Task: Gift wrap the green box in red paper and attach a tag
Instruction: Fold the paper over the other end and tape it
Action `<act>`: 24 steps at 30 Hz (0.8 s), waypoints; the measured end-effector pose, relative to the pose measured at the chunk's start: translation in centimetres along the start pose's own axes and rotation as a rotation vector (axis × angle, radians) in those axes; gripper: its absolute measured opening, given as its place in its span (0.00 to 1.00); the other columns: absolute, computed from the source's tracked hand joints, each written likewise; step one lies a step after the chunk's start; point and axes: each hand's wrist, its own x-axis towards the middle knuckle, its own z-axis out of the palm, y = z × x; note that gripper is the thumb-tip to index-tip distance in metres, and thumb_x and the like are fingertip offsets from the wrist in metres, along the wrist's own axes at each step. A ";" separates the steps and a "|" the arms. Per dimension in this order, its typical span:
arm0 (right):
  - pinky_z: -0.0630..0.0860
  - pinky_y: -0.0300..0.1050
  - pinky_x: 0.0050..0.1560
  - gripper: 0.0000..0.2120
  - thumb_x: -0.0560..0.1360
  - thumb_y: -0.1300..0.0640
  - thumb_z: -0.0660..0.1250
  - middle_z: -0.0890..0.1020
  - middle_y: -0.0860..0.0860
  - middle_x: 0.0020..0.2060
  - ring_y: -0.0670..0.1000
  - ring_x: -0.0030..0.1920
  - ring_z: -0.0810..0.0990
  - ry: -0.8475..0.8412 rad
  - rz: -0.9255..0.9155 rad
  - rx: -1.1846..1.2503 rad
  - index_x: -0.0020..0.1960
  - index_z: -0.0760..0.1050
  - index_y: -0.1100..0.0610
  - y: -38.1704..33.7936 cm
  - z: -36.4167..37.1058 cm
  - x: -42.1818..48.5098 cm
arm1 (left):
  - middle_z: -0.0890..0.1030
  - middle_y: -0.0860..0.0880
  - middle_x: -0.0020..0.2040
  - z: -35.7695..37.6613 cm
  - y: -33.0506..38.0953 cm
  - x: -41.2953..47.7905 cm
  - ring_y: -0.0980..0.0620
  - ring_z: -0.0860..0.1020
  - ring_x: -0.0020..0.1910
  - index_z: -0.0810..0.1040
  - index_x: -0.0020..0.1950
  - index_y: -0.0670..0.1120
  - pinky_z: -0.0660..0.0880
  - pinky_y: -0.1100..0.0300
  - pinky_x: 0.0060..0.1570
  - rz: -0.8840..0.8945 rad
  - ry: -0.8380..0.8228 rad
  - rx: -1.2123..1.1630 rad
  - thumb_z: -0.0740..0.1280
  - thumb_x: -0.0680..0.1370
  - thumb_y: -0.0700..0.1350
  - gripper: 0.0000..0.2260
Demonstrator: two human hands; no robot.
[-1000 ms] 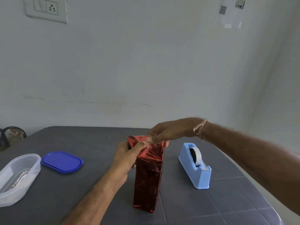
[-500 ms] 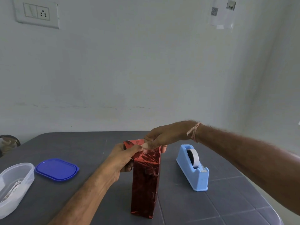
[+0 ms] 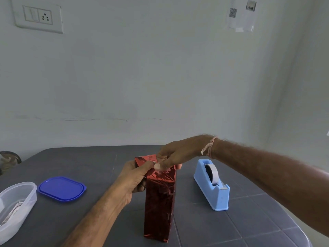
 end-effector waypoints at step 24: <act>0.80 0.50 0.53 0.11 0.81 0.40 0.65 0.78 0.45 0.46 0.48 0.44 0.81 -0.026 0.028 -0.172 0.44 0.73 0.45 0.0 0.2 0.5 | 0.76 0.48 0.30 0.0 -0.3 0.3 0.55 0.70 0.23 0.84 0.51 0.41 0.69 0.64 0.23 -0.001 0.004 0.026 0.75 0.76 0.51 0.13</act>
